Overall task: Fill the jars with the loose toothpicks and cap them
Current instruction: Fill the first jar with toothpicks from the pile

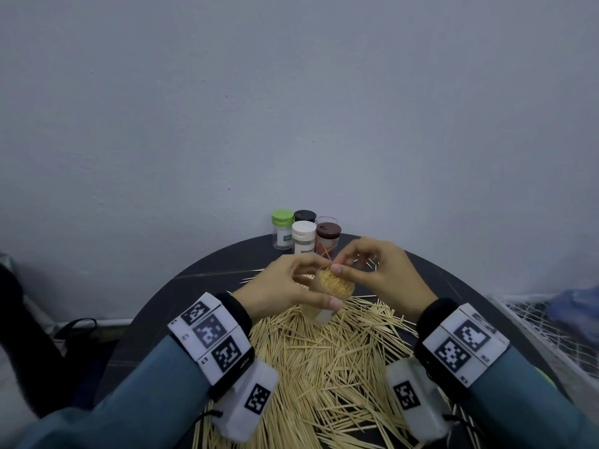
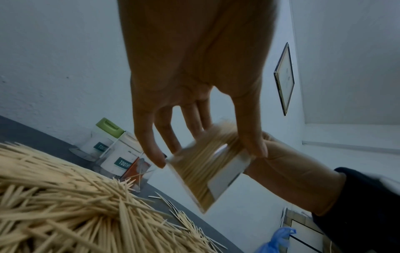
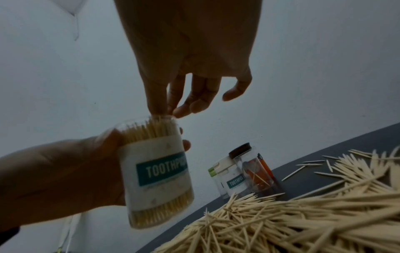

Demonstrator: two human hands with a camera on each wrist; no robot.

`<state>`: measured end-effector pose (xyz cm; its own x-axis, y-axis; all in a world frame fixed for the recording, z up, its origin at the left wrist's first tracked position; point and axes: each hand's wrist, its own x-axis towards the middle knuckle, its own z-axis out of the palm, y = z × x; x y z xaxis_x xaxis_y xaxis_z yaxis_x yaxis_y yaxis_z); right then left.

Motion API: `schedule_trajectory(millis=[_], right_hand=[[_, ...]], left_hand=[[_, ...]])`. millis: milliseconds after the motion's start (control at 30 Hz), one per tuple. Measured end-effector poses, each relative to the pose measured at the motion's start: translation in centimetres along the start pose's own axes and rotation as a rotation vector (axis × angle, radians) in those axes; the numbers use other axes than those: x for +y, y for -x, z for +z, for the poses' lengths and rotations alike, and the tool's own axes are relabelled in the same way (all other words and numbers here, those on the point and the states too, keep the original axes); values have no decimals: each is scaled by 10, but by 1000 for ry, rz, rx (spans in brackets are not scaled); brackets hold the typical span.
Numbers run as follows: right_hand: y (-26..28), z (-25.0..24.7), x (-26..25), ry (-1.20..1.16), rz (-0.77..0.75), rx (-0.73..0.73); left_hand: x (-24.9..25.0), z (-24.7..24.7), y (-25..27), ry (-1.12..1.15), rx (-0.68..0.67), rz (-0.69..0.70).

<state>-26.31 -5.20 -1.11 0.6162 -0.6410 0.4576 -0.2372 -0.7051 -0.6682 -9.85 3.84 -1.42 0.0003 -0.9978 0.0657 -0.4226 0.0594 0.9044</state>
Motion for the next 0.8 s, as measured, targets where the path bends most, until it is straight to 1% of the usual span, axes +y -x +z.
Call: schedule_trajectory(millis=[133, 233, 433, 533, 633, 800], right_hand=[[-1, -2, 2, 23, 28, 35], [-1, -12, 7, 89, 113, 18], [8, -48, 25, 256, 378, -209], [21, -68, 31, 310, 484, -266], [38, -87, 35, 431, 578, -337], [69, -110, 38, 610, 712, -409]], left_hand=[[1, 6, -1, 44, -35, -35], [1, 8, -1, 100, -31, -64], [2, 14, -6, 153, -29, -71], [8, 21, -10, 151, -25, -55], [16, 33, -15, 88, -17, -7], [41, 61, -29, 58, -33, 84]])
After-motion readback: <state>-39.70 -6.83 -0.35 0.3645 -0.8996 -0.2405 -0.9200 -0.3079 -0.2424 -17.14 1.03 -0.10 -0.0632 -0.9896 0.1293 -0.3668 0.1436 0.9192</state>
